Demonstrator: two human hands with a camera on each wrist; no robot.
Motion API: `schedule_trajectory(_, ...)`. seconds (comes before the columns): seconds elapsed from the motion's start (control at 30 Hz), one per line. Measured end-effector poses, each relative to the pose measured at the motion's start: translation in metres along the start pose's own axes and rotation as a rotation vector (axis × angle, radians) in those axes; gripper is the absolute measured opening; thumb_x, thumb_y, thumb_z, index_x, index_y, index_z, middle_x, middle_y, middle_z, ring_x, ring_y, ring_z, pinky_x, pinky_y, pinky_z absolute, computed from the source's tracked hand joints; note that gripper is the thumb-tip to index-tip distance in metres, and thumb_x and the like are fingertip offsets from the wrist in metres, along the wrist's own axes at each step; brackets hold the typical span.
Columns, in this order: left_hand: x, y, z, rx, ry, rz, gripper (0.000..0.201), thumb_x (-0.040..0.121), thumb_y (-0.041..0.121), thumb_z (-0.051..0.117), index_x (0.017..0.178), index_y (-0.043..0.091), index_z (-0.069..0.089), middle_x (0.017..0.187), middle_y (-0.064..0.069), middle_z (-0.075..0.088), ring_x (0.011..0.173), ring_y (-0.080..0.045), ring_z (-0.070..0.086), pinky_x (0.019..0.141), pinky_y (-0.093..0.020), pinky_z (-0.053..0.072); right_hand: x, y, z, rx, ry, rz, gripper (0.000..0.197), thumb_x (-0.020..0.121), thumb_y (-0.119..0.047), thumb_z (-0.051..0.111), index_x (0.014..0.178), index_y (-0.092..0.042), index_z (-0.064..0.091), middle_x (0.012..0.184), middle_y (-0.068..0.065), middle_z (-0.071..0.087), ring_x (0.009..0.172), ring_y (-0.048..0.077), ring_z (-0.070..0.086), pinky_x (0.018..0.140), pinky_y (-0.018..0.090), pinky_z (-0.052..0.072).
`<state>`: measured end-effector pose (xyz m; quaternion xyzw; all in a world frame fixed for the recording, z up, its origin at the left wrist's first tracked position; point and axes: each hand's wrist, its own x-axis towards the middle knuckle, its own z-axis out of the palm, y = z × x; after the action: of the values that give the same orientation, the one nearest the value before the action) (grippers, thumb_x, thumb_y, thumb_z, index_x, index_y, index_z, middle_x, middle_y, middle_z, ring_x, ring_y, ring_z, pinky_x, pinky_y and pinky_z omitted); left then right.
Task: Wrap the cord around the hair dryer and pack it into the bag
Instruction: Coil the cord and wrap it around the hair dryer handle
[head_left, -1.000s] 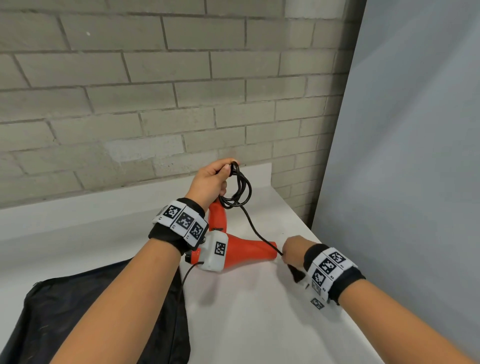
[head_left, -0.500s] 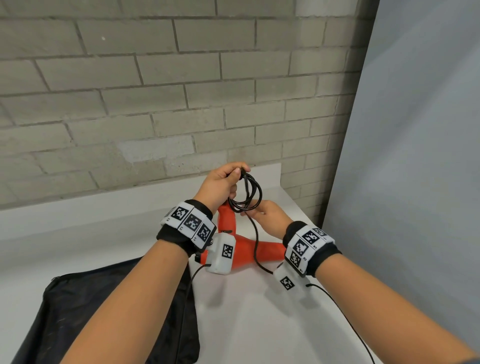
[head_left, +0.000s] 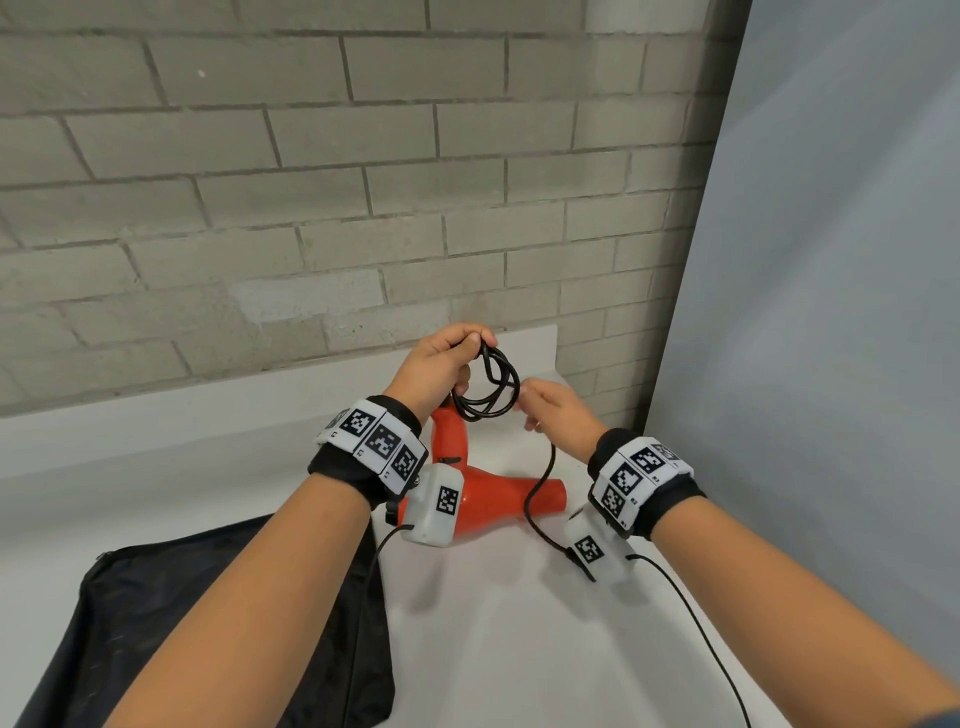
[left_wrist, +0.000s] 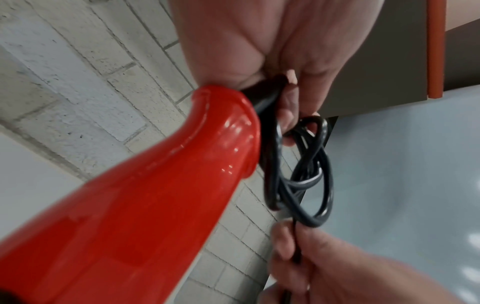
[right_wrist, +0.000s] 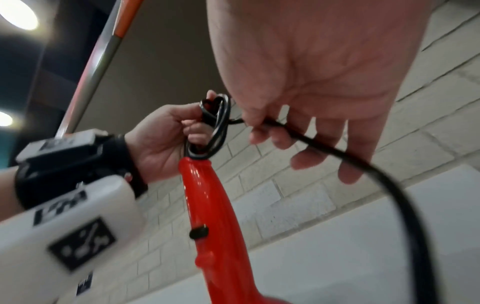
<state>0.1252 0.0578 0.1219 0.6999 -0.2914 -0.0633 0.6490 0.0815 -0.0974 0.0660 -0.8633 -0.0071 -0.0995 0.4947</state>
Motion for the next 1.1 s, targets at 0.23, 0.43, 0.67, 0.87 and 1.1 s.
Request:
schedule_trajectory(0.23,-0.002,0.002,0.001,0.18,-0.007,-0.006,0.011,0.089,0.016,0.054,0.085,0.024,0.06,0.063,0.008,0.048,0.042,-0.002,0.036,0.045,-0.017,0.033,0.005,-0.033,-0.027,-0.004,0.349,-0.112,0.024,0.093,-0.011,0.043,0.073,-0.011,0.055,0.053,-0.006,0.04,0.051,0.007,0.038,0.057,0.026,0.032)
schedule_trajectory(0.43,-0.006,0.007,0.0,0.365,-0.073,-0.003,0.026,0.09,0.013,0.051,0.116,0.014,0.057,0.077,0.009,0.053,0.054,-0.009,0.045,0.047,-0.009,0.04,-0.005,-0.062,-0.03,-0.066,0.385,-0.228,0.025,0.094,-0.017,0.044,0.08,-0.008,0.063,0.049,-0.006,0.038,0.043,0.003,0.038,0.046,0.012,0.032)
schedule_trajectory(0.67,-0.006,0.003,0.005,0.388,-0.075,0.013,0.028,0.091,0.014,0.05,0.118,0.016,0.057,0.099,0.0,0.06,0.055,-0.007,0.047,0.045,-0.008,0.04,-0.009,-0.063,-0.032,-0.029,0.337,-0.238,0.023,0.092,-0.015,0.049,0.079,-0.007,0.066,0.055,-0.01,0.047,0.048,-0.001,0.044,0.051,0.012,0.032)
schedule_trajectory(0.87,0.001,-0.002,0.006,0.297,0.097,-0.036,0.024,0.093,0.014,0.045,0.113,0.013,0.058,0.072,0.009,0.049,0.055,-0.008,0.044,0.04,-0.01,0.038,-0.026,-0.021,-0.047,-0.024,0.247,-0.06,0.015,0.091,-0.019,0.052,0.086,-0.011,0.063,0.065,-0.01,0.049,0.058,-0.003,0.046,0.055,0.006,0.036)
schedule_trajectory(1.1,0.007,-0.007,0.003,0.188,0.153,-0.057,0.021,0.093,0.012,0.046,0.11,0.013,0.058,0.075,0.005,0.052,0.051,-0.012,0.039,0.055,-0.025,0.043,-0.046,0.063,-0.033,-0.143,-0.032,0.325,0.033,0.089,-0.017,0.056,0.121,-0.023,0.052,0.112,0.005,0.052,0.095,0.015,0.05,0.087,0.026,0.039)
